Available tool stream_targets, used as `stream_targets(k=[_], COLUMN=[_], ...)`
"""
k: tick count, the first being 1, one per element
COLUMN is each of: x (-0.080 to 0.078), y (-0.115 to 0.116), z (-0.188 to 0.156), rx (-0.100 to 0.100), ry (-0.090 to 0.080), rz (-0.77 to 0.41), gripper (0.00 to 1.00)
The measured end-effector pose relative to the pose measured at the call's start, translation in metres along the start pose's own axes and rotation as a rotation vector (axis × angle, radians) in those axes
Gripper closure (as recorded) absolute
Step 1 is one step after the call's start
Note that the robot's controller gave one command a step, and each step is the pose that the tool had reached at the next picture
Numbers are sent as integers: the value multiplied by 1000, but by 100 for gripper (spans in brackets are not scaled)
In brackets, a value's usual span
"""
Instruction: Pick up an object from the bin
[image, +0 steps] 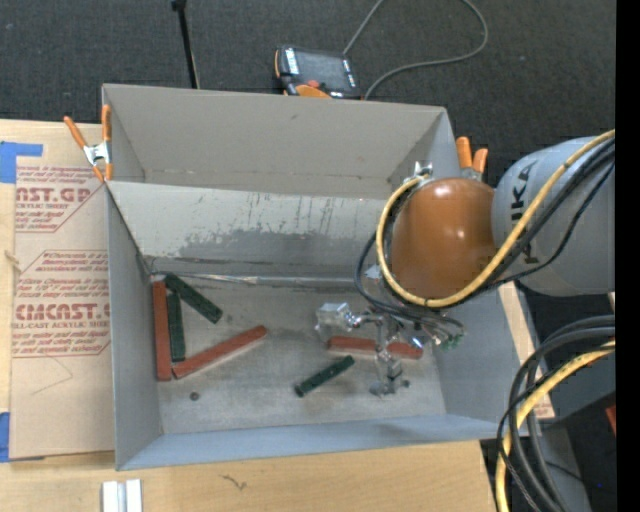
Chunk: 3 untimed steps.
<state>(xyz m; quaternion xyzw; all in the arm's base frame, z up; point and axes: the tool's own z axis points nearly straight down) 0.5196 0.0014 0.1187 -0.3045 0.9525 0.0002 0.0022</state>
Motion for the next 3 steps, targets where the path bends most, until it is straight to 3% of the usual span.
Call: stream_targets(k=[1,2,3], x=[-9,-10,-11], y=[15,14,9], z=[51,49,-94], rx=[-5,-4,4], ry=[5,3,-4], rz=[-370,-367,-335], gripper=[0,100,100])
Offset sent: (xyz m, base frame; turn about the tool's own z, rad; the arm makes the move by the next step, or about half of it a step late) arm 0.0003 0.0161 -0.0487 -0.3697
